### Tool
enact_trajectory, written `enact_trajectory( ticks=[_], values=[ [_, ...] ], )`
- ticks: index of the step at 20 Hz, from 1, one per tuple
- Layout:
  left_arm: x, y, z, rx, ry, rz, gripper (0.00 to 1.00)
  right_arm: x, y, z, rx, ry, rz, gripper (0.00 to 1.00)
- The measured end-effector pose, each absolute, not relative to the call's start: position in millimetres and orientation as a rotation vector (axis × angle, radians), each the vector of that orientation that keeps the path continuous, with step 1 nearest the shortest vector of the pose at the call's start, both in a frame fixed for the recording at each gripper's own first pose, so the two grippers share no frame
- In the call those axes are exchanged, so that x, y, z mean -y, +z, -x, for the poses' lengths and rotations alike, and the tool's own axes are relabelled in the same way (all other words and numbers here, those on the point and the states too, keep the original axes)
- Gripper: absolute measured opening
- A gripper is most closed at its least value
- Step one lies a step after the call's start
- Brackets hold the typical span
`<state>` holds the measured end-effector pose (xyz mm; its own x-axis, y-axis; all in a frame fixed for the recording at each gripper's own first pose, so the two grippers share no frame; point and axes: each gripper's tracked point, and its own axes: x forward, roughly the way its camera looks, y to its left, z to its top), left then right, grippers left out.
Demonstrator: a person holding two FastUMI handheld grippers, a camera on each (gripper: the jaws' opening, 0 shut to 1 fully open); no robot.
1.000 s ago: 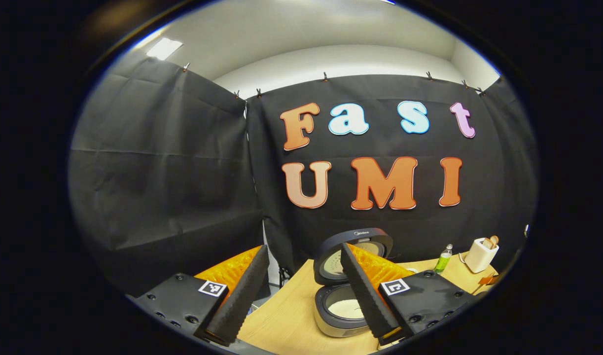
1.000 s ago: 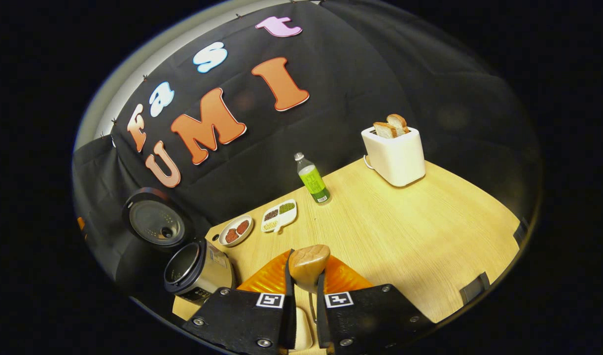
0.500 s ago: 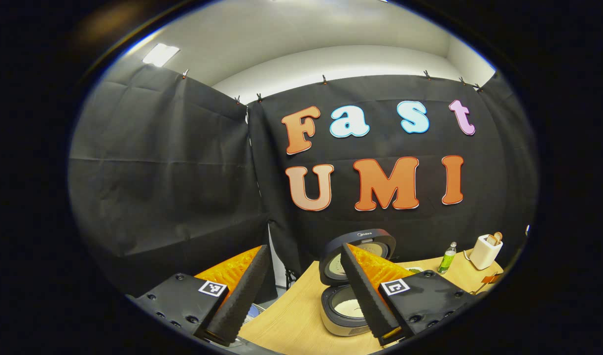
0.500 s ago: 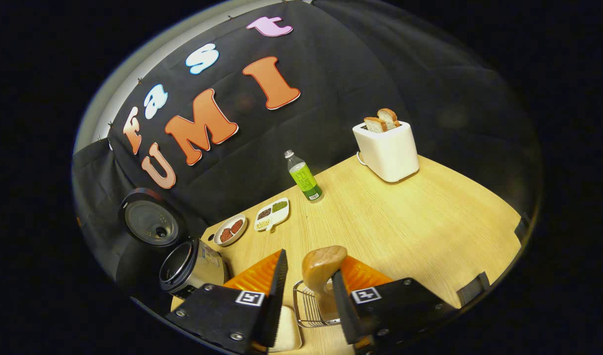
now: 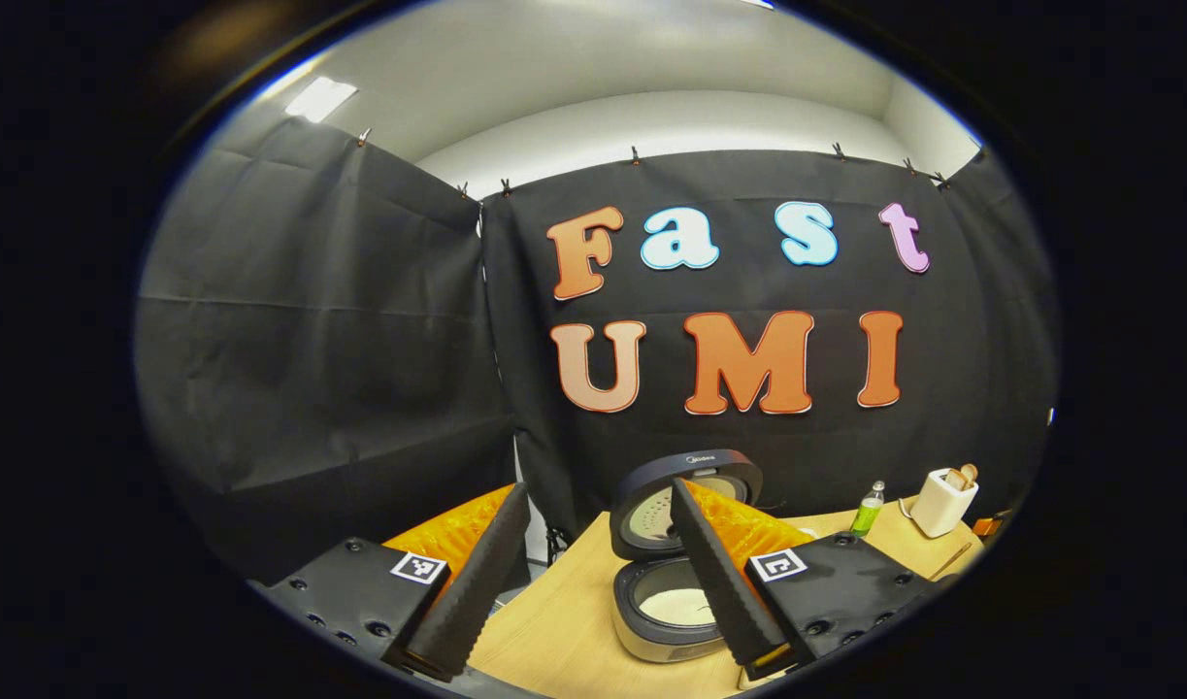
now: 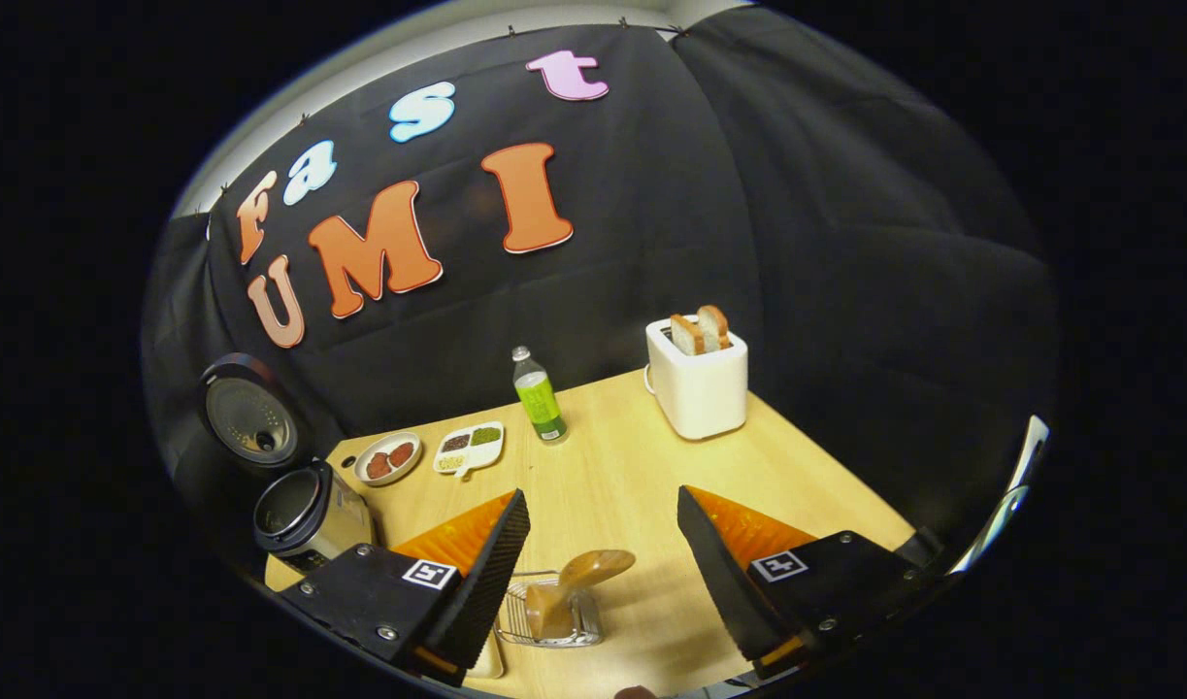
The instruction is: Close the left gripper, press the button to open the rice cooker; take a wooden spoon from the chopstick holder with the right hand, scoop a spoonful of rice and pour it into the rice cooker, then put the wooden spoon back into the chopstick holder.
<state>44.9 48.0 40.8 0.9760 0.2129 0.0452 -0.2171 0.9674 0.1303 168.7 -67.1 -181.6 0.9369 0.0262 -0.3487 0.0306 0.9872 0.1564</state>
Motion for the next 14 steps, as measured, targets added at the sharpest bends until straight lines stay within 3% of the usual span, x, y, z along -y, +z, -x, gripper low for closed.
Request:
enact_trajectory(
  ticks=[4,5,6,8,14],
  values=[
    [-34.1,36.0,-53.4,0.026,0.188,-0.096,0.94,71.6,-114.1,-154.7,-0.275,0.010,-0.100,0.95],
    [-32.8,37.2,-57.9,0.024,0.186,-0.095,1.00,74.4,-98.6,-148.3,-0.260,0.008,-0.084,0.95],
    [-31.1,39.8,-63.8,0.028,0.186,-0.095,0.94,74.9,-84.0,-144.4,-0.239,0.010,-0.070,0.95],
    [-24.5,48.9,-78.5,0.044,0.168,-0.091,0.94,76.2,-56.3,-134.1,-0.200,0.012,-0.047,0.94],
    [18.2,81.7,-176.8,0.038,0.035,-0.052,0.97,84.0,-17.1,-109.3,-0.132,-0.016,-0.004,0.95]
  ],
)
